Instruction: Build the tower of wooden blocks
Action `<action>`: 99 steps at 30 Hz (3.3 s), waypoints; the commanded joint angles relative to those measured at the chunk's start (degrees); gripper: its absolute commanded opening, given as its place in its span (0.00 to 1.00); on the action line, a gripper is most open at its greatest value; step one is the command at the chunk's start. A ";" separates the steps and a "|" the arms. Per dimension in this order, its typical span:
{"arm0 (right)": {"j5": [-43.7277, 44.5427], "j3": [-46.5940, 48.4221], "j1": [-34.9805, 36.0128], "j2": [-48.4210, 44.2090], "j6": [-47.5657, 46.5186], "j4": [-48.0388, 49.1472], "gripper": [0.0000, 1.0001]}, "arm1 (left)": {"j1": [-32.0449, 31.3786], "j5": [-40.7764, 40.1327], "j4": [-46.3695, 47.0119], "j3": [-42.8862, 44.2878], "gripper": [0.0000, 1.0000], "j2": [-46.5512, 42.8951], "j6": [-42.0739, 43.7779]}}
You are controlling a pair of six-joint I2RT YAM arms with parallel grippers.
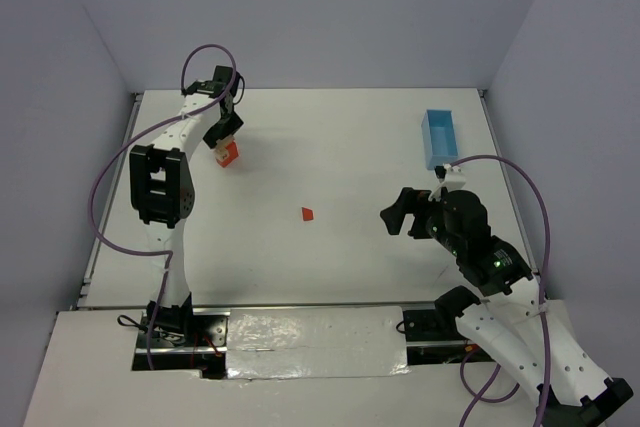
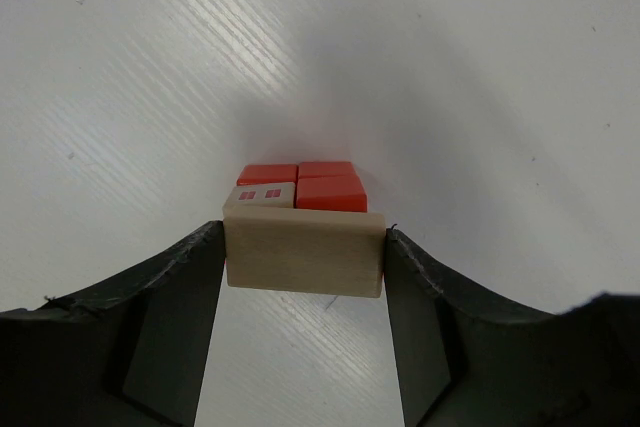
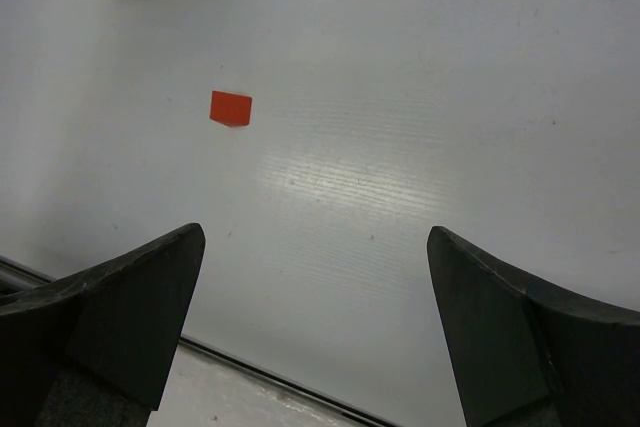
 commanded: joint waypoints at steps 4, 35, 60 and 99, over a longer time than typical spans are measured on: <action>-0.26 -0.53 0.53 -0.48 0.15 2.20 1.00 | 0.23 -0.51 0.18 -0.87 0.23 -1.99 0.28; -1.14 -0.79 0.53 -0.65 -0.20 2.64 1.00 | 0.76 1.43 0.97 -1.22 0.36 -1.64 0.37; -1.40 -0.88 0.44 -0.92 -0.29 2.91 1.00 | 1.20 1.52 1.59 -2.19 0.41 -3.49 0.89; -0.97 -0.97 0.36 -0.57 -0.29 3.00 1.00 | -0.82 14.08 25.83 -20.81 1.00 -23.25 18.64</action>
